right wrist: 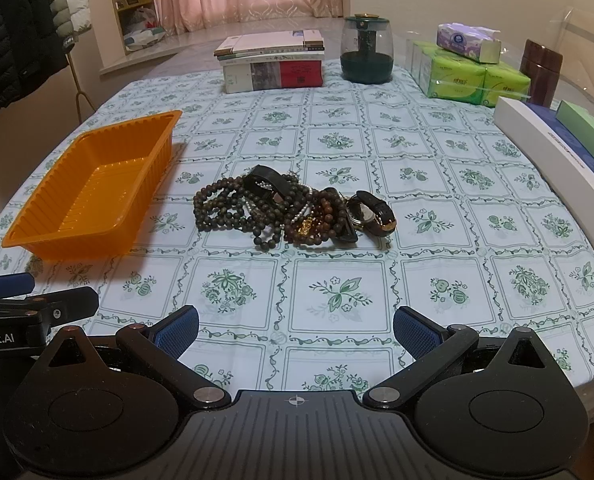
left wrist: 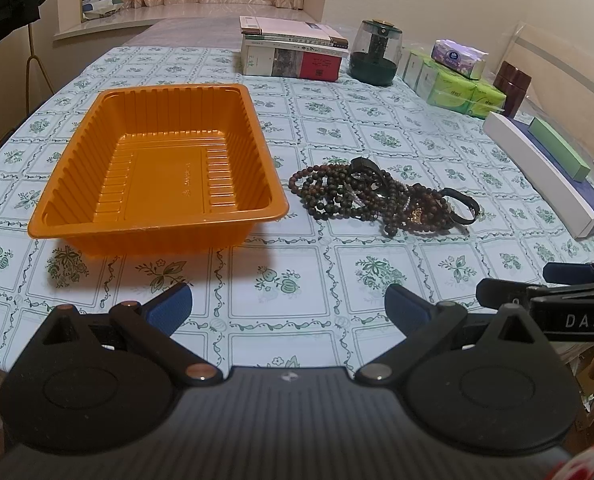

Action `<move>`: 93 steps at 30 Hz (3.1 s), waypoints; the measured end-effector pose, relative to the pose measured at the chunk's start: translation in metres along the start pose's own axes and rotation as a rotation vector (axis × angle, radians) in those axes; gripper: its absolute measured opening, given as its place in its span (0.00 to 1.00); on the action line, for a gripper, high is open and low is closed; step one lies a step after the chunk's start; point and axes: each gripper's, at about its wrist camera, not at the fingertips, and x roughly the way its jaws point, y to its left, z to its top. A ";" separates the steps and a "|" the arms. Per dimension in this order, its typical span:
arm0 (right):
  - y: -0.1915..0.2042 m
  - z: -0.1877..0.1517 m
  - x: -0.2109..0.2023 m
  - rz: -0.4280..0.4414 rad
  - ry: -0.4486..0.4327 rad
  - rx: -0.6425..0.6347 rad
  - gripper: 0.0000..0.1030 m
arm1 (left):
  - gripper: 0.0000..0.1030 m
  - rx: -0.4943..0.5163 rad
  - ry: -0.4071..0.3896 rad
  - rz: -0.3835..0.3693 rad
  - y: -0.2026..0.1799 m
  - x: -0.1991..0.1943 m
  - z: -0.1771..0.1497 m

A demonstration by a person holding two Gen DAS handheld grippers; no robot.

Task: Organize jewelry

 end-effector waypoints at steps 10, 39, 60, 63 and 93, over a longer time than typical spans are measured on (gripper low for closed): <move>0.000 0.000 0.001 0.000 0.000 0.000 1.00 | 0.99 -0.001 0.002 -0.001 -0.001 0.000 -0.001; 0.005 0.006 0.008 -0.004 0.005 -0.009 1.00 | 0.95 -0.201 -0.101 -0.024 0.057 -0.017 0.011; 0.030 0.011 0.045 -0.048 0.097 -0.066 1.00 | 0.43 -0.394 -0.161 0.050 0.206 0.037 0.010; 0.035 0.013 0.051 -0.047 0.104 -0.063 1.00 | 0.33 -0.413 -0.157 0.021 0.211 0.040 0.010; 0.033 0.015 0.058 -0.039 0.094 -0.037 1.00 | 0.12 -0.310 -0.027 0.043 0.201 0.061 0.031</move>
